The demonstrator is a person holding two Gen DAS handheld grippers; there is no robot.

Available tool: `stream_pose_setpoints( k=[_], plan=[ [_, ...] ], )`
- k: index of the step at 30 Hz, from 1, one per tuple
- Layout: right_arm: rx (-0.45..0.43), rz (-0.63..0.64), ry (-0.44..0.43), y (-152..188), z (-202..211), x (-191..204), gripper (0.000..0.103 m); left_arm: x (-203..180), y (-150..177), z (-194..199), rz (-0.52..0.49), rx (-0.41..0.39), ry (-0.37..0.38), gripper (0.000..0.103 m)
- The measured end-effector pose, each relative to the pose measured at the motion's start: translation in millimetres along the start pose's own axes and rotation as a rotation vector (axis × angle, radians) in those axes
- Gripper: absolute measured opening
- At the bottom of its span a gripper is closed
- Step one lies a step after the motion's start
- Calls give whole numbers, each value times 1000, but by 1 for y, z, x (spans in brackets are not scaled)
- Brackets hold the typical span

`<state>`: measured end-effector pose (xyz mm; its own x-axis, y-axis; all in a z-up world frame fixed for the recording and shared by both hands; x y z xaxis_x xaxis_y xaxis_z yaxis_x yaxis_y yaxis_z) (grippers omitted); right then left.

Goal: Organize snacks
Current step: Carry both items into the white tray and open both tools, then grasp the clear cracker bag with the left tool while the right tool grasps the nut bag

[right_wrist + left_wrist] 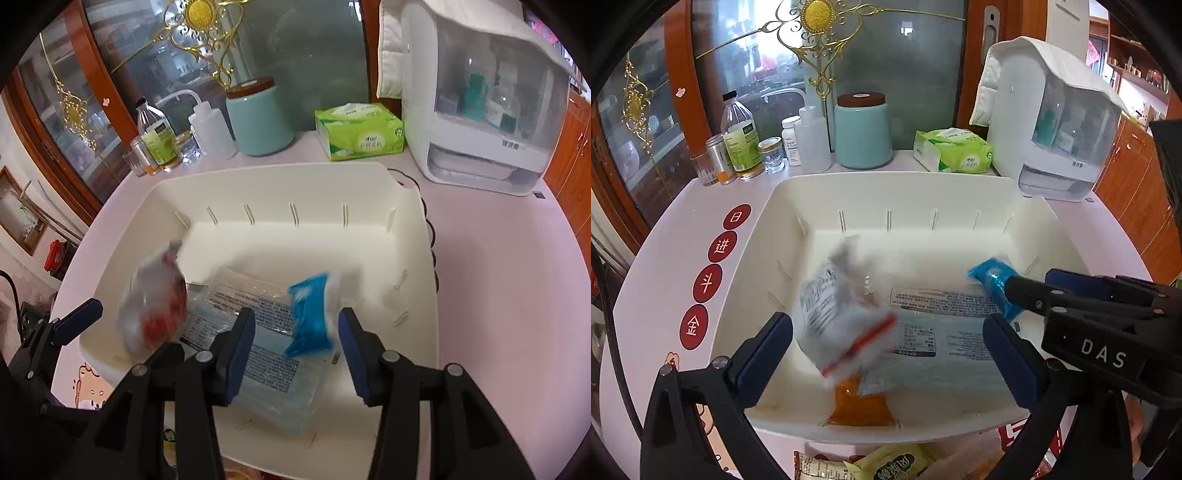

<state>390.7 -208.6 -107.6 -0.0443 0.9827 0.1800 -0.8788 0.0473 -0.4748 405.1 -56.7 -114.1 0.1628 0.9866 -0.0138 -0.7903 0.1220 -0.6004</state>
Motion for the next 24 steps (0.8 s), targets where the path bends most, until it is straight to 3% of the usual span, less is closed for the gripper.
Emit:
stream_pose_setpoints(
  k=[14, 24],
  plan=[
    [13, -41, -54, 4, 11, -4, 49, -1, 2, 25, 14, -47, -19, 102],
    [-32, -26, -48, 18, 62, 5, 49, 4, 12, 80, 40, -59, -12, 102]
  ],
)
Point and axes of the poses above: each gripper's, at about its wrist camera, not at the fingertips, and z roughly against the way its jaws point, x to its left, y to its underside, the point moved 3 cm from there along -z, roughly the way its jaws point, and after that the axes turned 3 degrees about x, right-handed, at the moved point
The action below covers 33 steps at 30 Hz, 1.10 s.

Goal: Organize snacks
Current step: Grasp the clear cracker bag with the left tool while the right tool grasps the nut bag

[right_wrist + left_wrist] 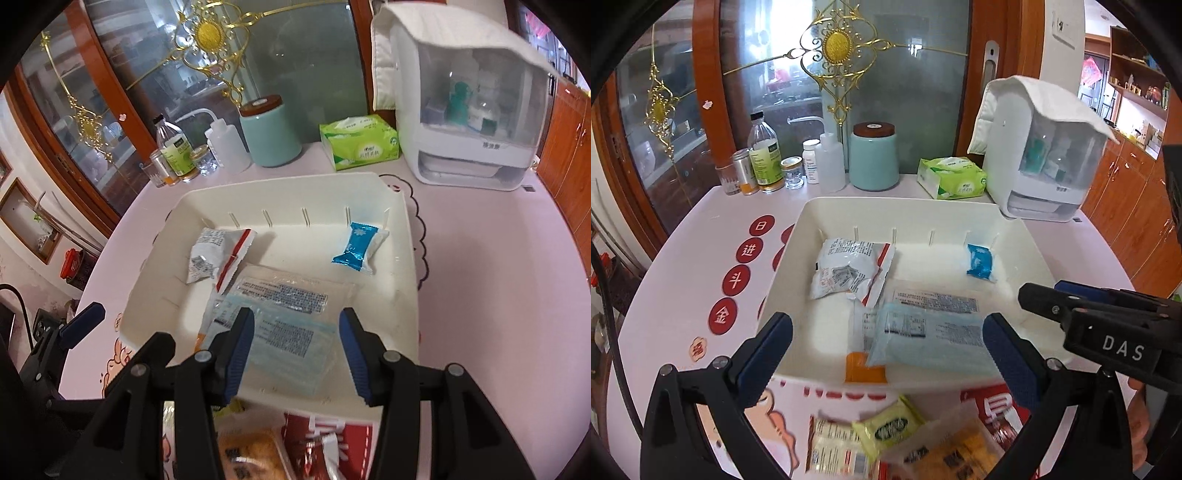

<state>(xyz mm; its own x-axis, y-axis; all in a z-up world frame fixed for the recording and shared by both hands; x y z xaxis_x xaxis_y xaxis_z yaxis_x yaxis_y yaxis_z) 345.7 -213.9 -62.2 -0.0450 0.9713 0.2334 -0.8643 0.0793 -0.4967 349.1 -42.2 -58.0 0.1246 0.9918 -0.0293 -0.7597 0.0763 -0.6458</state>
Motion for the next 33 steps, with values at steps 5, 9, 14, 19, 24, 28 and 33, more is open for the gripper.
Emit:
stream_pose_setpoints(
  k=[5, 9, 14, 19, 24, 28, 33],
  plan=[
    [-23, 12, 6, 14, 39, 9, 49, 3, 6, 41, 1, -11, -5, 102],
    [-45, 20, 21, 31, 76, 16, 49, 6, 12, 86, 9, -59, -7, 102],
    [-75, 38, 26, 58, 117, 22, 49, 10, 25, 132, 4, -110, -19, 102],
    [-82, 72, 28, 91, 140, 25, 53, 15, 50, 160, -3, -115, -34, 102],
    [-61, 93, 24, 130, 146, 23, 54, 11, 85, 174, -29, -107, -19, 102],
    [-35, 110, 28, 167, 143, 21, 54, 0, 123, 178, -77, -101, -28, 102],
    [16, 140, 58, 225, 131, 17, 55, -13, 178, 170, -129, -49, -36, 102]
  ],
)
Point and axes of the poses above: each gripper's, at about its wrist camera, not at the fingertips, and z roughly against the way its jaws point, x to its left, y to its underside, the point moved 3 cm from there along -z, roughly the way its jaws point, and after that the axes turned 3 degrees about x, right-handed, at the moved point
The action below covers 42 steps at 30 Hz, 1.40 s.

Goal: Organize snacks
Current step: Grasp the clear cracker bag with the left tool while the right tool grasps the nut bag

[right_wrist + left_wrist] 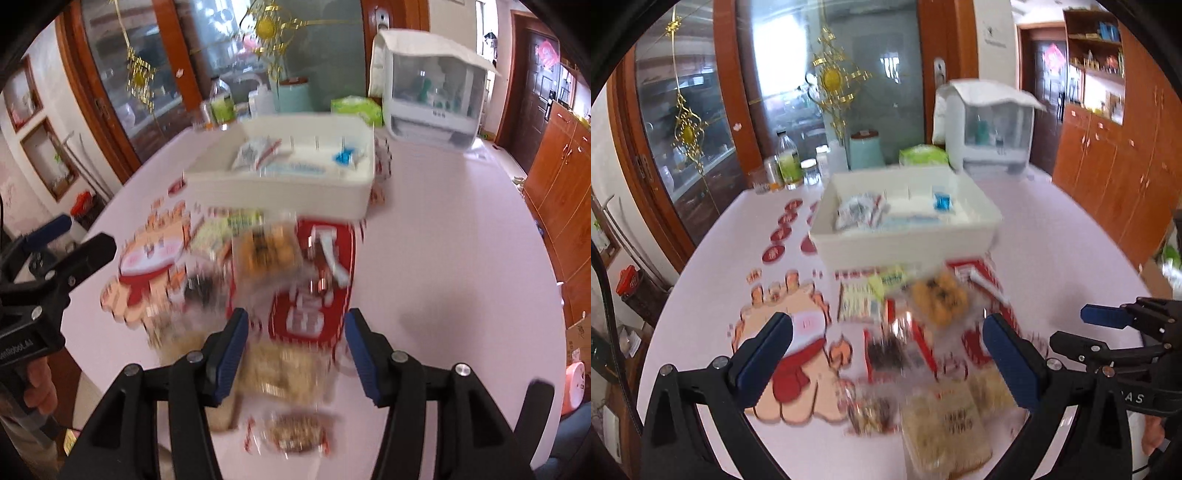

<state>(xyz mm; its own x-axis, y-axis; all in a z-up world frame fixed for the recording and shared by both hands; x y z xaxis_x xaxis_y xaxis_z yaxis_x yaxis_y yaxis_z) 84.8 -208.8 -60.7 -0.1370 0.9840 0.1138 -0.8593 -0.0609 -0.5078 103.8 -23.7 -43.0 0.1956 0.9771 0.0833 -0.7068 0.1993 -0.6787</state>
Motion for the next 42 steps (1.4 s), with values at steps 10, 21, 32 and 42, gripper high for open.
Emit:
stream_pose_setpoints(
  k=[10, 21, 32, 42],
  plan=[
    [149, -2, 34, 91, -50, -2, 56, -15, 71, -47, 19, 166, 12, 102],
    [172, -43, -42, 114, -72, -6, 74, -7, 91, -74, 92, 286, 53, 102],
    [130, -2, -72, 118, -68, 2, 59, -1, 112, -98, 168, 413, 93, 59],
    [105, 37, -50, 119, -65, 11, 50, 2, 117, -96, 194, 408, 136, 29]
  ],
)
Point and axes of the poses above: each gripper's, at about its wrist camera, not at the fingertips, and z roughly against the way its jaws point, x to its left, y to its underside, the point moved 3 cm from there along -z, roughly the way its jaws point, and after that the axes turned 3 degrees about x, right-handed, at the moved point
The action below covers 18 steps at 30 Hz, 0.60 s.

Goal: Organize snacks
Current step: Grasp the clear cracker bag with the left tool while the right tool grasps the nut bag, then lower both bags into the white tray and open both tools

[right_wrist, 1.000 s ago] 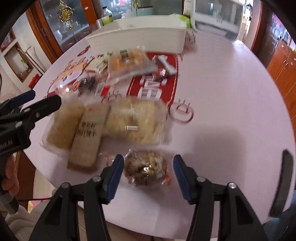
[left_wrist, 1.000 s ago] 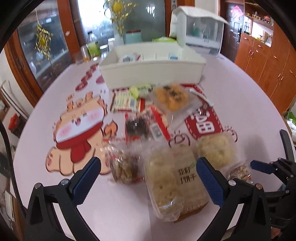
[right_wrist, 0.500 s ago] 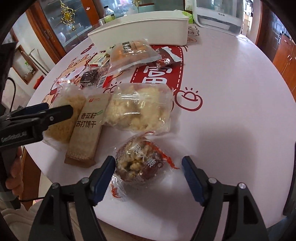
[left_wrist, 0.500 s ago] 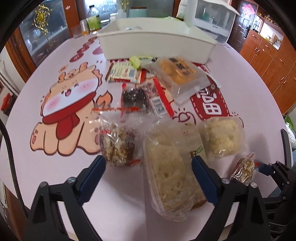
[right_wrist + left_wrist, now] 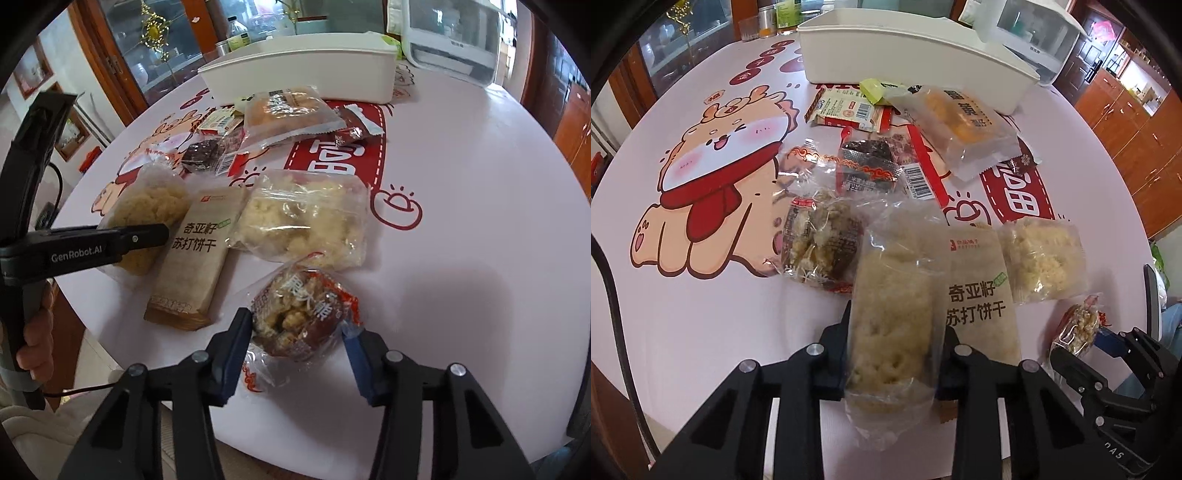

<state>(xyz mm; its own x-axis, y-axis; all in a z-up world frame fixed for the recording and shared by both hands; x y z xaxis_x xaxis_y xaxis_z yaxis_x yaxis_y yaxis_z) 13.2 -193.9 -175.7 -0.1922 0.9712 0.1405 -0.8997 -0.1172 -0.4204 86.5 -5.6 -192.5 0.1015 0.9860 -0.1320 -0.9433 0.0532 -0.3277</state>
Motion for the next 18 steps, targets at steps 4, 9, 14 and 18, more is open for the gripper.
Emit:
stream_pose_setpoints(
  k=[4, 9, 14, 18],
  plan=[
    [-6, 25, 26, -2, 1, 5, 49, -4, -2, 14, -31, -60, -29, 29],
    [-54, 45, 37, -14, 15, 9, 48, -13, -11, 42, -93, -172, -92, 29],
    [-115, 40, -1, -40, 39, 11, 48, -16, -28, 63, -102, -204, -62, 29],
    [-165, 57, -4, -65, 59, 14, 48, -19, -50, 87, -115, -248, -53, 29]
  ],
)
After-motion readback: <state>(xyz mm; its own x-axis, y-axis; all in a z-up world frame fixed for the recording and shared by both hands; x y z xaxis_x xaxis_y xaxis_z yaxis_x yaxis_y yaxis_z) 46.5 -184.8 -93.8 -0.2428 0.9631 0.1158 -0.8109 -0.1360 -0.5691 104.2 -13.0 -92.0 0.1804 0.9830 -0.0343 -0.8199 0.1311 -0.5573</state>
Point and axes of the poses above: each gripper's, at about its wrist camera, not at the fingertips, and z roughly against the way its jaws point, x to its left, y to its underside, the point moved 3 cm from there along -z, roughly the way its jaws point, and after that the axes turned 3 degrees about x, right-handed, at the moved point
